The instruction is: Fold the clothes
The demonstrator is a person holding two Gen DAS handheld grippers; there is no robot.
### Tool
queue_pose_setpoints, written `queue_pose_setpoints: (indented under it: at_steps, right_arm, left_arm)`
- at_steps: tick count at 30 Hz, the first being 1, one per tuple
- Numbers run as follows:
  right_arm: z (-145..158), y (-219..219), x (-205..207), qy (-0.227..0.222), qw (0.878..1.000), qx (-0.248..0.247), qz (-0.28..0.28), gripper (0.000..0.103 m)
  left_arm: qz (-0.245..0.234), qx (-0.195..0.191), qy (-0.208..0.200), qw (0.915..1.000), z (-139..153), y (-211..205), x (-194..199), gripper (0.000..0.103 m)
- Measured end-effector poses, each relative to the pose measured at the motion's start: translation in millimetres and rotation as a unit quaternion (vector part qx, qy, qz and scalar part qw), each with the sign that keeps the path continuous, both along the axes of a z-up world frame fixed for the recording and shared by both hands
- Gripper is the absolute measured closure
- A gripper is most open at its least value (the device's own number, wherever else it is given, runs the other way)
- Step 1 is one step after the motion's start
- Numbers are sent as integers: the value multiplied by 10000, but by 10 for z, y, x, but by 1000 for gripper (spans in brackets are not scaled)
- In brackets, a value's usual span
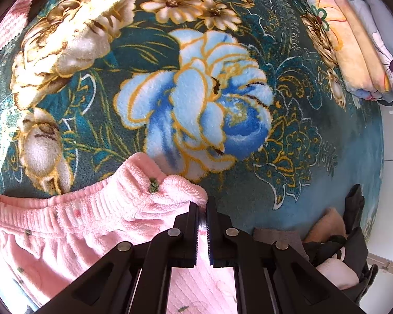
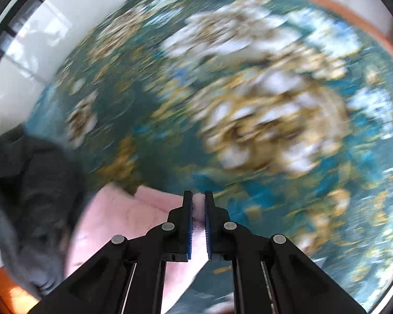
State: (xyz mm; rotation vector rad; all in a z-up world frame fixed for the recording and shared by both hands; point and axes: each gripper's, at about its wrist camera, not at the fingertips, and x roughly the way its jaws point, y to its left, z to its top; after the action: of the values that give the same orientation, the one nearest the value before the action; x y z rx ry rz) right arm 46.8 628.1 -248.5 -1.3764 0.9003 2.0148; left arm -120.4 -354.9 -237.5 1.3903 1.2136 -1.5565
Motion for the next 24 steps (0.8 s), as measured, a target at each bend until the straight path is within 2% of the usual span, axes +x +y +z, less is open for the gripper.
queue_pose_setpoints:
  at_steps: [3, 5, 6, 7, 8, 9, 11, 13, 16, 18, 21, 24]
  right_arm:
    - [-249, 106, 38, -429, 9990, -94, 23, 94]
    - [-281, 127, 12, -521, 9986, -2, 5, 91]
    - [-246, 111, -21, -511, 9986, 93, -18, 80]
    - [-179, 66, -70, -496, 9985, 208, -52, 65]
    - [-111, 22, -118, -480, 9983, 322, -86, 60]
    - [-53, -23, -175, -450, 9982, 381, -79, 59]
    - [8, -160, -368, -266, 9994, 105, 214, 59]
    - [-27, -363, -632, -153, 9980, -387, 476, 59]
    - [-238, -659, -1005, -215, 9918, -1153, 513, 59]
    - [-423, -845, -1259, -491, 9874, -1434, 465, 59]
    - [-640, -986, -1484, -1101, 9847, -1327, 259, 59]
    - [-822, -1019, -1510, -1650, 9748, -1503, -40, 60]
  left_arm:
    - [50, 50, 11, 10000, -29, -11, 33, 96]
    - [58, 65, 2, 10000, -42, -7, 35, 96]
    - [64, 81, 7, 9999, -46, -10, 32, 96]
    - [71, 97, 12, 9999, -49, -14, 29, 96]
    - [77, 114, 18, 9999, -53, -18, 26, 96]
    - [86, 122, 27, 9999, -57, -18, 25, 96]
    - [105, 135, 46, 9998, -65, -17, 24, 96]
    - [153, 166, 67, 9997, -79, -11, 32, 96]
    - [199, 246, 69, 9995, -98, 11, 48, 96]
    - [214, 290, 85, 9993, -90, 2, 58, 96]
    - [248, 358, 124, 9990, -66, -27, 74, 96]
    - [198, 442, 104, 9988, -36, -56, 92, 96]
